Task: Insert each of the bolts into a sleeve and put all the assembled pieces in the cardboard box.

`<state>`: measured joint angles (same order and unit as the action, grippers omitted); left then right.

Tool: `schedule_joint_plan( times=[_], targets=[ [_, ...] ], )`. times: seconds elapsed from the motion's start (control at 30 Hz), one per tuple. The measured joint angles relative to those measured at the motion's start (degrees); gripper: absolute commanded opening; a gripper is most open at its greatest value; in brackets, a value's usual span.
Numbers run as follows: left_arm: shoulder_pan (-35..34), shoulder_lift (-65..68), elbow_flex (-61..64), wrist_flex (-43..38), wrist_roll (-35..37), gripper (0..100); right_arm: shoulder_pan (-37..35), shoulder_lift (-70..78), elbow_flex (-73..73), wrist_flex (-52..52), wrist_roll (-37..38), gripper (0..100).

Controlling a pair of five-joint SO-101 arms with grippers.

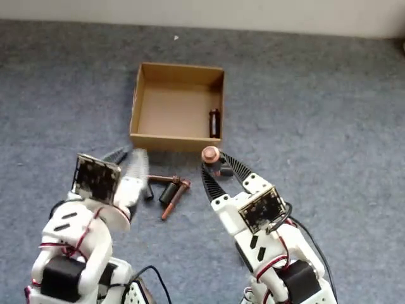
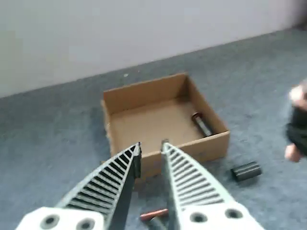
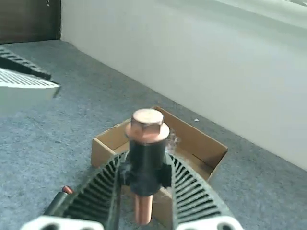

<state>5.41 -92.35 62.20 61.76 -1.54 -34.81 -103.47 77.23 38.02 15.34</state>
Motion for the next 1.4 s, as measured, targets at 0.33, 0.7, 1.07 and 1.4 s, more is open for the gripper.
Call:
schedule_joint_plan(
  times=[0.33, 0.7, 1.07, 1.4],
  targets=[
    [-20.40, 0.62, 19.60, -9.85, -0.53, 1, 0.35, 25.41, -8.26, -4.92, 0.00, 0.6],
    [-21.63, 0.62, 23.82, -13.36, -0.53, 1, 0.79, 74.73, -32.44, -23.38, 0.26, 0.6],
    [-24.26, 0.62, 23.82, -13.45, -0.53, 1, 4.84, 109.71, -51.34, -27.08, 0.26, 0.6],
    [-24.26, 0.62, 23.82, -13.45, -0.53, 1, 5.19, 115.69, -54.15, -23.30, 0.26, 14.6]
  ],
)
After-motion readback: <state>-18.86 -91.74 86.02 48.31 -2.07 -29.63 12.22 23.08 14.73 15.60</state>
